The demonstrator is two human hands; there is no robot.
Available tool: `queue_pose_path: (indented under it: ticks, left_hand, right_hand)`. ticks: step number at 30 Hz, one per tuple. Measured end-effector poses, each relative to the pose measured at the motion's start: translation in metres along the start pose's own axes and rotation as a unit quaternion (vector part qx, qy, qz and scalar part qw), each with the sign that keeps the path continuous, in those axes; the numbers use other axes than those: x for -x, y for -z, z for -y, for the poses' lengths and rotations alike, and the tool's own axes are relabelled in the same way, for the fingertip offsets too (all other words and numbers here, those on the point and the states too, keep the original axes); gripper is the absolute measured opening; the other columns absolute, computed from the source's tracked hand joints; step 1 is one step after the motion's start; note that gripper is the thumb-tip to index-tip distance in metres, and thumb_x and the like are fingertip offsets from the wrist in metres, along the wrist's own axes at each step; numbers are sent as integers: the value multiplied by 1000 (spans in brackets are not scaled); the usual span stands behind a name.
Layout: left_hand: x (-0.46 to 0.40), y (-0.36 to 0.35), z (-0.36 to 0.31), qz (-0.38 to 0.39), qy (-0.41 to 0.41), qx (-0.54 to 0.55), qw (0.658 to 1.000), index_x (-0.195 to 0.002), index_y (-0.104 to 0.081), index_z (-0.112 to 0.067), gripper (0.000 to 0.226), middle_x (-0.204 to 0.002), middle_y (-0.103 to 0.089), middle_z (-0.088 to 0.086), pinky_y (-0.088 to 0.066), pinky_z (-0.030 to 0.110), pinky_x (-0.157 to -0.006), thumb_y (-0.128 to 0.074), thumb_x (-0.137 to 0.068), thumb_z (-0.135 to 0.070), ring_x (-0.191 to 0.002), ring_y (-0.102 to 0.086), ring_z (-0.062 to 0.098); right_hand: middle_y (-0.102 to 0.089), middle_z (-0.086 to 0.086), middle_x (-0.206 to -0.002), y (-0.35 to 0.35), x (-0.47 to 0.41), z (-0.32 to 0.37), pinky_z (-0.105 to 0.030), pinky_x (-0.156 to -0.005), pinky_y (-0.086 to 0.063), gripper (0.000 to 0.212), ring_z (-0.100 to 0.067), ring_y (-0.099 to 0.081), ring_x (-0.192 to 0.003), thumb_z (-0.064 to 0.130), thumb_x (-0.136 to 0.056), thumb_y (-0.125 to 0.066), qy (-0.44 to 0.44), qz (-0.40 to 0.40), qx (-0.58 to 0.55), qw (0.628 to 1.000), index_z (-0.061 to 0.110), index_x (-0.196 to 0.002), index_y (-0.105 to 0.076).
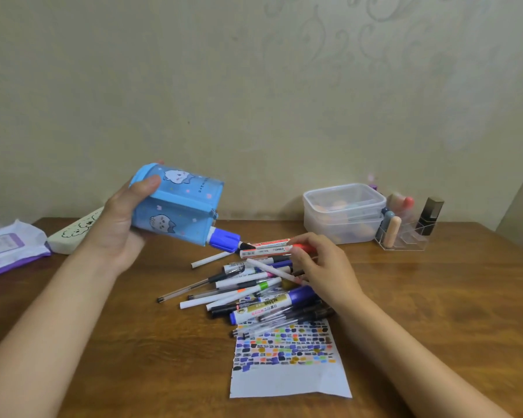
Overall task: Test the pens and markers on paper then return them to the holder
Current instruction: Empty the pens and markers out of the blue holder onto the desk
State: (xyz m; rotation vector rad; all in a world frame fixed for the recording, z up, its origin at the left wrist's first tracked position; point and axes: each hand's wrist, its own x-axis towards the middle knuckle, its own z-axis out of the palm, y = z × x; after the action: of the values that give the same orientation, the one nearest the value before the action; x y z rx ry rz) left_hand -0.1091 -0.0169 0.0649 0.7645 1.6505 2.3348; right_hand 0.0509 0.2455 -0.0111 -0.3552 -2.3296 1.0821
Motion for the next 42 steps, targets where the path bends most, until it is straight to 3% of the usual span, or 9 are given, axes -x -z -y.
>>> queue_pose_path:
  ticks: [4, 11, 15, 18, 23, 28, 34, 38, 42]
  left_hand:
    - [-2, 8, 6, -22, -2, 24, 999, -115, -64, -31, 22, -111, -72, -6, -55, 31, -80, -55, -95, -34, -99, -69, 12]
    - [2, -11, 12, -10, 21, 33, 999, -118, -63, -27, 43, -112, -72, -3, -50, 38, -88, -69, -78, -42, -100, -68, 14]
    - [9, -34, 17, 3, 34, 42, 999, -114, -64, -26, 40, -107, -74, -2, -51, 37, -87, -67, -77, -40, -95, -69, 13]
    - [14, -48, 23, 23, 39, 30, 999, -120, -64, -26, 54, -111, -73, 0, -54, 37, -82, -73, -70, -45, -98, -69, 15]
    - [15, -57, 28, 41, 33, 17, 998, -125, -63, -35, 66, -122, -70, 2, -51, 40, -83, -75, -63, -50, -104, -66, 18]
    - [14, -56, 32, 33, 38, 23, 998, -127, -62, -33, 69, -123, -69, 3, -53, 36, -78, -75, -62, -51, -101, -67, 17]
    - [8, -43, 31, 9, 31, 33, 999, -125, -62, -26, 68, -116, -71, 3, -53, 36, -78, -76, -62, -48, -99, -67, 17]
    - [4, -26, 28, -21, 39, 47, 998, -128, -60, -23, 76, -117, -71, 4, -52, 39, -88, -83, -61, -48, -100, -69, 17]
    - [0, -16, 25, -79, 48, 101, 991, -107, -65, -27, 19, -104, -75, -1, -53, 37, -86, -66, -89, -34, -89, -71, 12]
  right_hand:
    - [-64, 9, -109, -4, -2, -11, -33, -85, -60, 19, -7, -63, -99, 31, -99, -60, 2, -25, 80, 996, 30, -117, -65]
    - [-59, 11, -131, -5, -1, -10, -43, -105, -48, 33, -7, -50, -123, 39, -101, -55, 21, -32, 147, 988, 34, -133, -59]
    - [-59, 20, -131, -6, 4, 20, -31, -100, -50, 40, 0, -55, -121, 51, -103, -45, 55, 33, -13, 998, 34, -136, -57]
    - [-63, 20, -129, -11, 9, 38, -21, -95, -51, 48, 8, -57, -117, 53, -98, -52, 70, 91, -59, 992, 33, -142, -52]
    - [-71, 15, -105, -12, 8, 35, -30, -82, -60, 24, -2, -66, -96, 37, -96, -65, 54, 42, -38, 997, 29, -119, -67]
    - [-72, 5, -104, -8, 5, 29, -28, -68, -62, 18, -11, -72, -85, 31, -98, -64, -11, 61, -106, 992, 25, -114, -70]
    - [-71, 8, -103, -3, 0, 25, -19, -68, -58, 15, -8, -69, -88, 27, -100, -60, -12, 56, -105, 993, 28, -111, -71]
    - [-71, 8, -107, 12, -7, 7, -33, -80, -63, 14, -13, -69, -99, 24, -100, -61, -53, 14, -108, 993, 28, -111, -70]
    - [-70, 10, -105, 16, -12, -15, -26, -81, -60, 16, -9, -69, -99, 20, -99, -62, -46, -23, -42, 998, 32, -107, -69]
